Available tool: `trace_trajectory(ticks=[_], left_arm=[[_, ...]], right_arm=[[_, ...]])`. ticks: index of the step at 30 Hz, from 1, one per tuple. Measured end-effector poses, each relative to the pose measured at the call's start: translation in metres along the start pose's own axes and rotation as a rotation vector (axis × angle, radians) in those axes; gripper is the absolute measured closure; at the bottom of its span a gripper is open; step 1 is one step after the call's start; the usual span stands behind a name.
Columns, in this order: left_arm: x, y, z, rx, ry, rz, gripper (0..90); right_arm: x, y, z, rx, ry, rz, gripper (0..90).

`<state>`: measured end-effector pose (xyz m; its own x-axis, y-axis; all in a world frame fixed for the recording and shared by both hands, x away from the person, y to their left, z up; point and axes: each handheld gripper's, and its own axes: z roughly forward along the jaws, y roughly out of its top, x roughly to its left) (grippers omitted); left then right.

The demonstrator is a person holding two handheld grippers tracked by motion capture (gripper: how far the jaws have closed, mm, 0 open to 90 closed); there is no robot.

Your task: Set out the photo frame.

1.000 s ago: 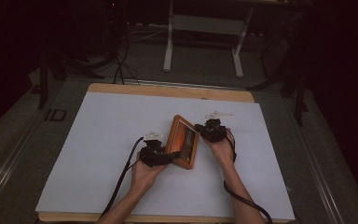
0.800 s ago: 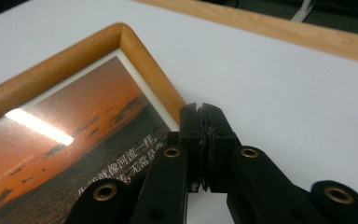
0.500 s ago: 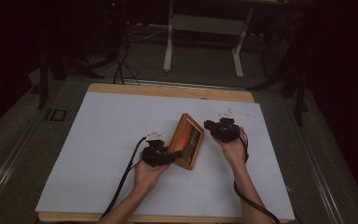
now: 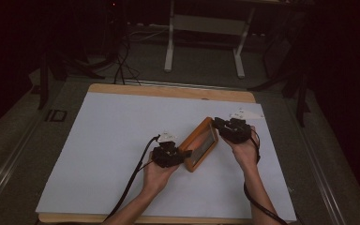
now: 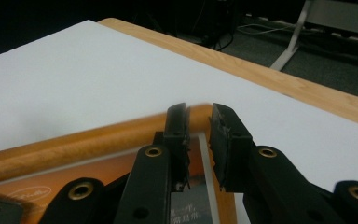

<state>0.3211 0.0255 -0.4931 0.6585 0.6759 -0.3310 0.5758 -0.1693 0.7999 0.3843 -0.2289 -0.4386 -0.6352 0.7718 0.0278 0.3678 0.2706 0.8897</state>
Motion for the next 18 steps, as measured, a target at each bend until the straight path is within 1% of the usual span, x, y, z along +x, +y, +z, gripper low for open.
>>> trace_trajectory(ticks=[5,11,18], left_arm=[[-0.007,0.002,0.002,0.002,0.005,0.030,68.8],[-0.008,0.003,0.003,0.006,0.003,0.040,69.1],[-0.010,0.004,0.003,0.010,0.003,0.063,69.2]], right_arm=[[-0.004,-0.001,-0.008,-0.003,-0.006,0.003,76.0],[-0.009,-0.005,-0.011,0.006,-0.011,0.008,75.9],[-0.013,-0.007,-0.014,0.005,-0.005,0.018,75.3]])
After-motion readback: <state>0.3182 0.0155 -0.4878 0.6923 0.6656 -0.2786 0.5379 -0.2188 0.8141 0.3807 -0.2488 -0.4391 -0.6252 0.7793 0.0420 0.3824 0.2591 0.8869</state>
